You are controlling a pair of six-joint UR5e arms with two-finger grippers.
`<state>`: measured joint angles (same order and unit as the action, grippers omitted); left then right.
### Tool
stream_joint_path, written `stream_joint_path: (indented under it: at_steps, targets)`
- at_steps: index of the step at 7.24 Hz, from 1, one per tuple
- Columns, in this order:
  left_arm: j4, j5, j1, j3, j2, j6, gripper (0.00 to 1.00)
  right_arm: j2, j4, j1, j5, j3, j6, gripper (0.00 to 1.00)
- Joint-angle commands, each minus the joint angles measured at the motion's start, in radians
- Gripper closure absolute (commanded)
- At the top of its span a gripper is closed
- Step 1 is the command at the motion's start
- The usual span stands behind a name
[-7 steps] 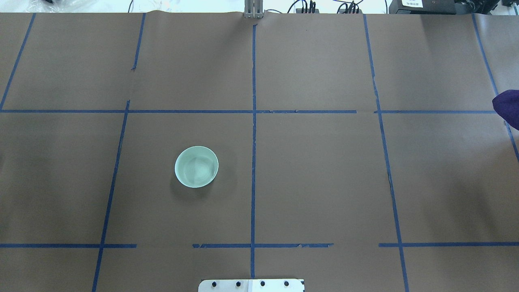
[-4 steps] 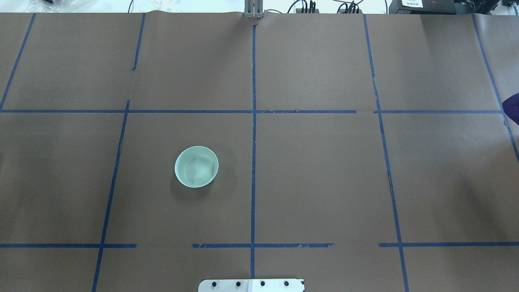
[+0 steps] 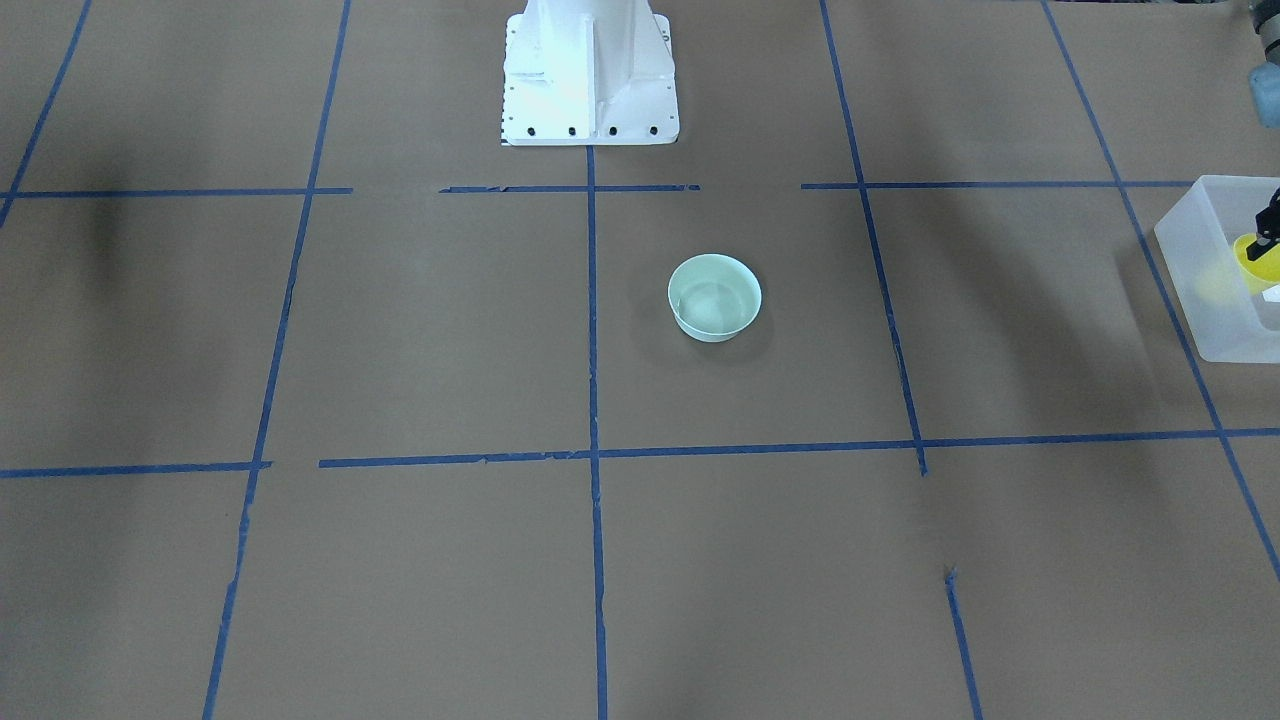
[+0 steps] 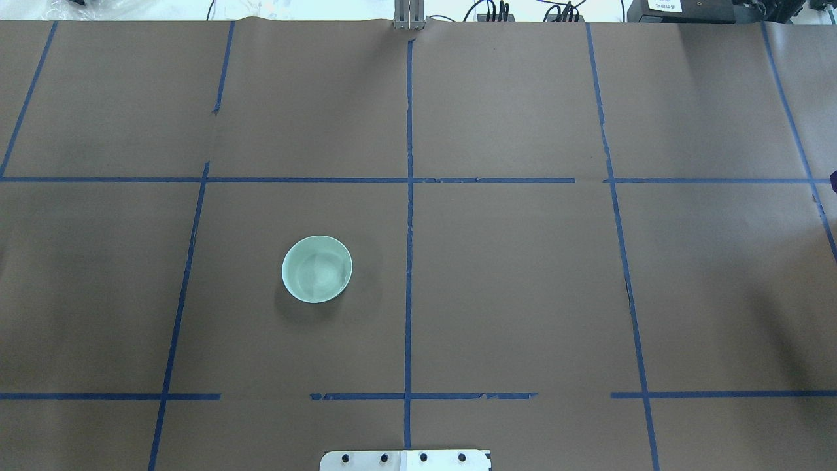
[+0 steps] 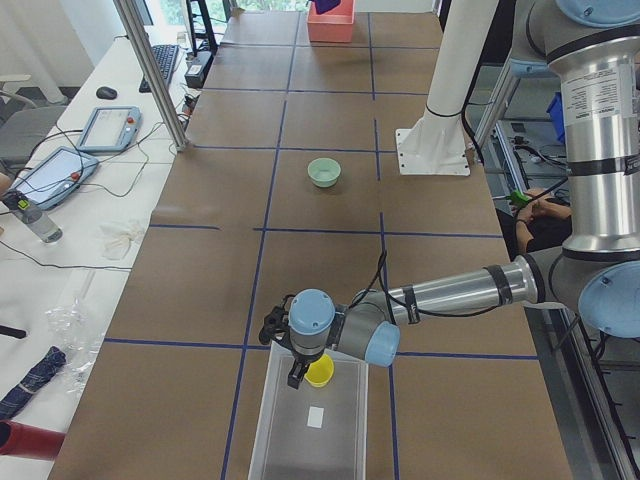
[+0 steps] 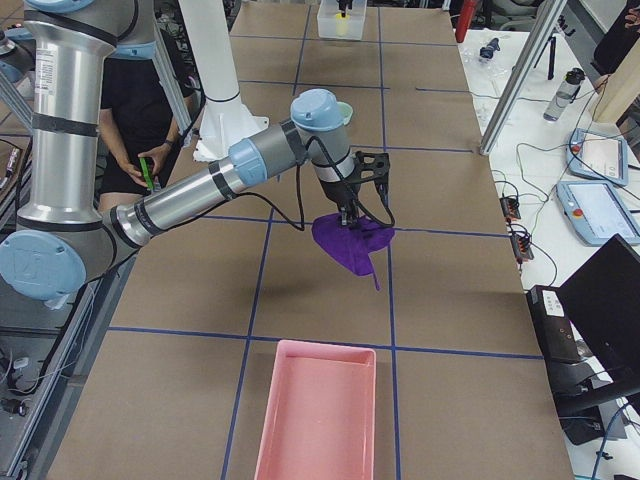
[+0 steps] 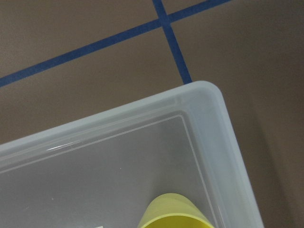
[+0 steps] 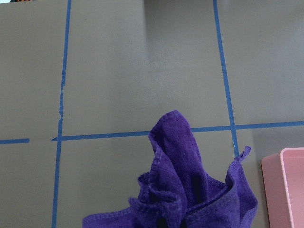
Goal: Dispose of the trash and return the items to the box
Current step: 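Move the left gripper back over the table to the green bowl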
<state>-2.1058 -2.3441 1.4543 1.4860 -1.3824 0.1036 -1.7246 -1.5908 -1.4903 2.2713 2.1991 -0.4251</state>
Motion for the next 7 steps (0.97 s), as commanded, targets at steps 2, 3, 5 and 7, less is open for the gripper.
stream_joint_path:
  at_steps: [2,3,5,7]
  targets:
    - [0.371,0.127,0.093,0.321,-0.018,-0.002,0.00,-0.020,-0.035,-0.114,-0.028,-0.068,0.251,1.00]
    - [0.456,0.118,0.095,0.383,-0.065,-0.013,0.00,-0.012,-0.052,-0.142,-0.067,-0.105,0.354,1.00]
    - [0.429,0.112,0.080,0.448,-0.122,-0.278,0.00,-0.007,-0.051,-0.215,-0.102,-0.189,0.522,1.00]
    - [0.289,0.040,-0.059,0.477,-0.125,-0.466,0.00,-0.010,-0.038,-0.257,-0.122,-0.307,0.700,1.00]
